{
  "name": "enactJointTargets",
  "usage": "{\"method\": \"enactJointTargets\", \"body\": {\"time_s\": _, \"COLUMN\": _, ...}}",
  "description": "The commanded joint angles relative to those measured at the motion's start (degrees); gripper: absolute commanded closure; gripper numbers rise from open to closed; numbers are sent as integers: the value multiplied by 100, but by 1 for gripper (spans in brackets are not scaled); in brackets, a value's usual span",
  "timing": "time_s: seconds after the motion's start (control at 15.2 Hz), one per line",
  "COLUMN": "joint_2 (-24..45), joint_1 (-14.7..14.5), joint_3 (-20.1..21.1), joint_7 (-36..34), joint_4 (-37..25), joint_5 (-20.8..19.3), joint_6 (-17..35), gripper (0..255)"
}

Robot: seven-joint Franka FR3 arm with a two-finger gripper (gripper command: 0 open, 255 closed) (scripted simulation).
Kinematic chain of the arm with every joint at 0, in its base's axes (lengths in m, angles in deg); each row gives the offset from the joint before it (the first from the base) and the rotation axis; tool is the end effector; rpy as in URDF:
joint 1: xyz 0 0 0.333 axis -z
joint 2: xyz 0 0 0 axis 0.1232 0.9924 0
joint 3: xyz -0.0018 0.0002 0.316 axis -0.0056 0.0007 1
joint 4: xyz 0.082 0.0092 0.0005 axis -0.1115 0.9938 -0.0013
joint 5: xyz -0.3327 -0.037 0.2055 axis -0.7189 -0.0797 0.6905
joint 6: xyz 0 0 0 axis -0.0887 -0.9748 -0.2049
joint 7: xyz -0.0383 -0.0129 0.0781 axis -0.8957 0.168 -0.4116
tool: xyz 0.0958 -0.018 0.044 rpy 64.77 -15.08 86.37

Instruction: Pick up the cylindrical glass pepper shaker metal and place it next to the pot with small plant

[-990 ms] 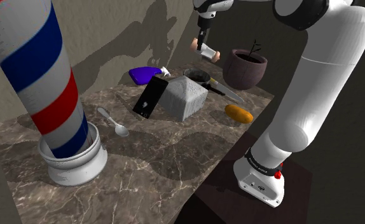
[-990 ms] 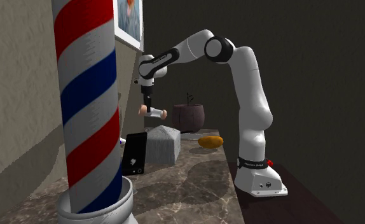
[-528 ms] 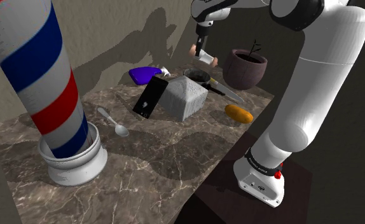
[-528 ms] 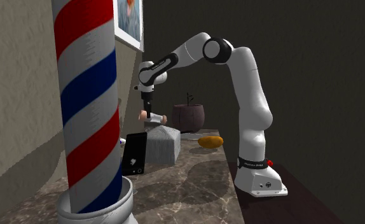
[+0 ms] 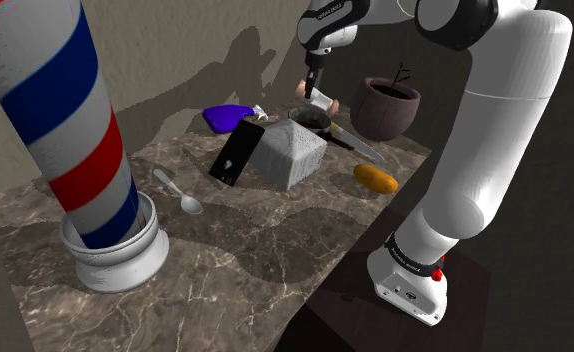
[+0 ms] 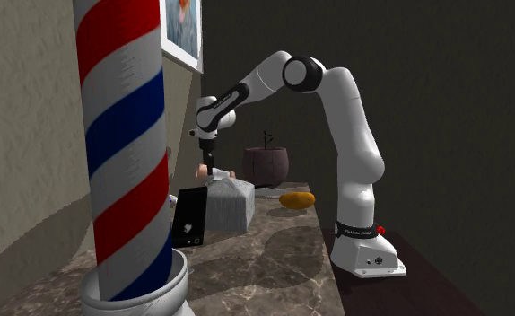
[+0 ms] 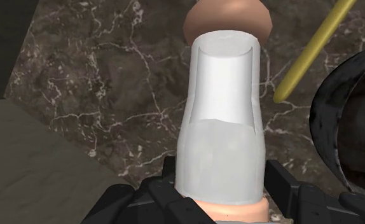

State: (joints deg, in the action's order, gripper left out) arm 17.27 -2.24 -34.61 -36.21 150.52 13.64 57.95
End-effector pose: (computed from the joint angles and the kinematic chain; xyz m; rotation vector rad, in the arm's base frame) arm 0.5813 -0.2669 0.3964 2.8660 0.6905 0.0145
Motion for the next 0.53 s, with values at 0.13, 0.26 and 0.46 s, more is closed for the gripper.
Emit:
{"method": "enactJointTargets", "body": {"time_s": 0.13, "joint_2": 119, "joint_1": 13, "joint_3": 16, "joint_7": -10, "joint_4": 186, "joint_5": 33, "joint_6": 303, "gripper": 255}}
{"method": "enactJointTargets", "body": {"time_s": 0.26, "joint_2": 193, "joint_1": 24, "joint_3": 26, "joint_7": -10, "joint_4": 248, "joint_5": 56, "joint_6": 435, "gripper": 255}}
{"method": "enactJointTargets", "body": {"time_s": 0.46, "joint_2": 277, "joint_1": 36, "joint_3": 39, "joint_7": -9, "joint_4": 312, "joint_5": 82, "joint_6": 579, "gripper": 255}}
